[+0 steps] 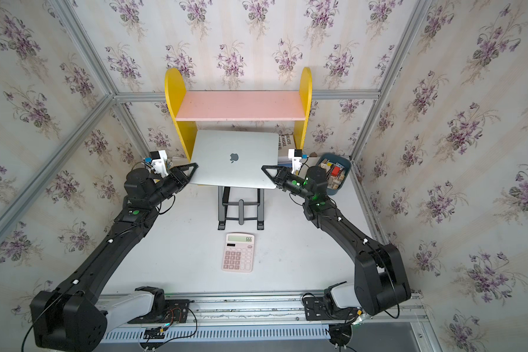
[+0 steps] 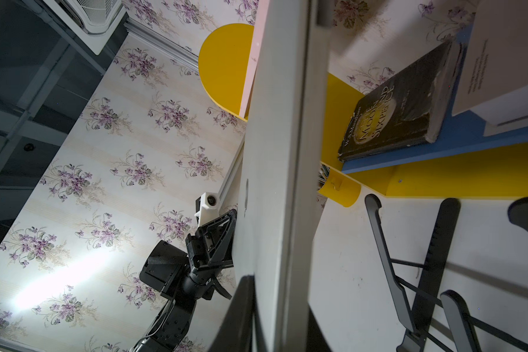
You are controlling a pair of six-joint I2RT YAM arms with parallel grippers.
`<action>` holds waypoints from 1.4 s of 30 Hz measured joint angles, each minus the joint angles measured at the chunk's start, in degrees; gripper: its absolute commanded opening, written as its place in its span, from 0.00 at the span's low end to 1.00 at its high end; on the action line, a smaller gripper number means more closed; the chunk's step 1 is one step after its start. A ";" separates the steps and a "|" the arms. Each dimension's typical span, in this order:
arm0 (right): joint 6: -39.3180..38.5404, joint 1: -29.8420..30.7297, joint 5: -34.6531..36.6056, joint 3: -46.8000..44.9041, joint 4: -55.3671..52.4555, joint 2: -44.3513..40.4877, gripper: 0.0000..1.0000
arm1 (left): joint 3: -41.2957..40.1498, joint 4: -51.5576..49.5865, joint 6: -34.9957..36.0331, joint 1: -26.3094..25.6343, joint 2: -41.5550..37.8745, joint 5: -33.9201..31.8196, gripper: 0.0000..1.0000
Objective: Close the laptop lid and set it aside
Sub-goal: Place the laptop on the shelf.
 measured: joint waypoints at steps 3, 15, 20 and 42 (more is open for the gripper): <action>-0.26 0.00 0.31 1.57 -0.85 0.46 0.00 | 2.16 -0.72 0.00 0.00 0.98 -0.24 0.00; -0.76 -0.94 0.17 8.39 -4.42 3.32 0.00 | 9.75 -2.91 0.07 0.09 5.46 -1.01 0.00; -0.90 -1.95 -0.85 11.50 -6.56 4.44 0.00 | 12.76 -4.20 -0.24 0.09 7.13 -0.76 0.00; -1.18 -5.27 -3.28 24.59 -13.60 12.90 0.01 | 28.79 -11.54 -0.66 0.09 18.91 0.07 0.00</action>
